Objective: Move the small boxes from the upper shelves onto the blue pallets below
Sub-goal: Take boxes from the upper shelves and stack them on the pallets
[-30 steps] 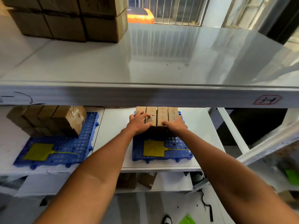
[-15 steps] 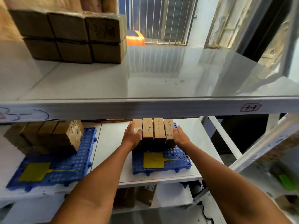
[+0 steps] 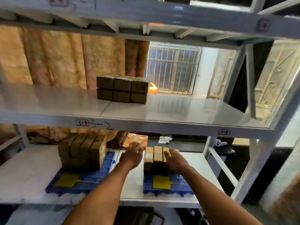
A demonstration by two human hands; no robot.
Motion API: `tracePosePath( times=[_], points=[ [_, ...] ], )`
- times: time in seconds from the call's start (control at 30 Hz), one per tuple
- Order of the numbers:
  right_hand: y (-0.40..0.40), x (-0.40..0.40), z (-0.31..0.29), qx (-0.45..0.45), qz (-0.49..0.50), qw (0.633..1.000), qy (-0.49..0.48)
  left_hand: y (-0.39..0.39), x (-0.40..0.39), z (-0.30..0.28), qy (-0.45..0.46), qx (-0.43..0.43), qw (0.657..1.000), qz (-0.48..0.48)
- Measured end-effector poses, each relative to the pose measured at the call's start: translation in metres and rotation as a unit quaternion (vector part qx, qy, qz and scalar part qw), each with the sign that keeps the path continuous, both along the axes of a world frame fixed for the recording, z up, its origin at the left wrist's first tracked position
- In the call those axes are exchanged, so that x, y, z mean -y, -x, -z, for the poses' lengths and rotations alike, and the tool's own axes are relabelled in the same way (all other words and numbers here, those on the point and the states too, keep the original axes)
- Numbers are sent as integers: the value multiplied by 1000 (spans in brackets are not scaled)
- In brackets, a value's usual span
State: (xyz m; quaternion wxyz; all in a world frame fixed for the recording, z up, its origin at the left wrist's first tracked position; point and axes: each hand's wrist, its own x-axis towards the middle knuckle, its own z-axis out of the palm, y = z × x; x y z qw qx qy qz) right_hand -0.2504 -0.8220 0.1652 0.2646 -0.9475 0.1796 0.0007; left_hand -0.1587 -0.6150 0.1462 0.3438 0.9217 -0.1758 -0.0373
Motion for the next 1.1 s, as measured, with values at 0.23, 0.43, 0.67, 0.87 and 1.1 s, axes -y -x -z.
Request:
tracePosePath(
  times=[0.23,0.43,0.67,0.87,1.1],
  points=[
    [70,-100,-72,71,-76,994,39,94,-76,-85,-1,107,994,31],
    [97,-168,-119,148,-110,982,31,136,-127,-142,24,103,994,-11],
    [47,-210,-171,225,-115,968,10,93,-164,-193,60,156,985,-49],
    [-50,-233,-185,260,-105,960,-2,-6,-190,-207,125,133,980,-73],
    [-154,-236,-185,321,-79,938,105,-126,-193,-206,205,83,974,-46]
  ],
)
